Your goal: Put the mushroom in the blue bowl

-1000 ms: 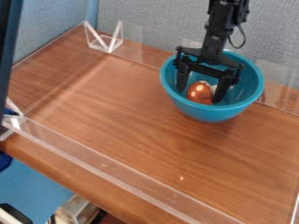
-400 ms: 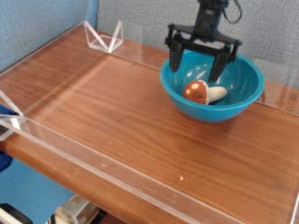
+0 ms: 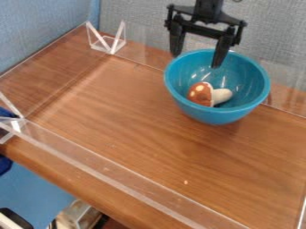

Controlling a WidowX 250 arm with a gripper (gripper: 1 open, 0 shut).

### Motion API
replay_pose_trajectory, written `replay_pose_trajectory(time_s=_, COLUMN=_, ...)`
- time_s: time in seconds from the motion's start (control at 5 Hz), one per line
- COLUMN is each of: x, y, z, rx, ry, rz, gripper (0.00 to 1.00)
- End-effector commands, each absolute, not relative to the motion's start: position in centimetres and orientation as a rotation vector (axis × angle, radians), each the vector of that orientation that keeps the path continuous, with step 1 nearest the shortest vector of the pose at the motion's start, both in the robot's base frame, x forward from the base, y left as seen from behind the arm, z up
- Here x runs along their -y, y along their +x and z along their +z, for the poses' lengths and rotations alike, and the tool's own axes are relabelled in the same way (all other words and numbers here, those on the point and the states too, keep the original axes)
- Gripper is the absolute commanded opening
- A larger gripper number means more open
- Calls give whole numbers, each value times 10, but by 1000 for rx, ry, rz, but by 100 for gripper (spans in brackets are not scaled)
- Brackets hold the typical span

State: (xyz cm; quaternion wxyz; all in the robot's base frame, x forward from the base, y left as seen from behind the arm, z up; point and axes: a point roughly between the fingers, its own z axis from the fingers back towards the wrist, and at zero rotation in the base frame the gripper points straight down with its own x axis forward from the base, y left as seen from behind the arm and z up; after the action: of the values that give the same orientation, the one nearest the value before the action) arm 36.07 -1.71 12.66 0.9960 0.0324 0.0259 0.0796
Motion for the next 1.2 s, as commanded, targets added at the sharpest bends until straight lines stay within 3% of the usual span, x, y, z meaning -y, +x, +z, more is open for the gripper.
replay_pose_trajectory(time_s=0.0, x=11, y=377, z=139, rx=20, ry=56, rz=98, gripper=100)
replay_pose_trajectory(time_s=1.0, x=30, y=404, z=106, rx=35, ry=67, rz=110, gripper=100)
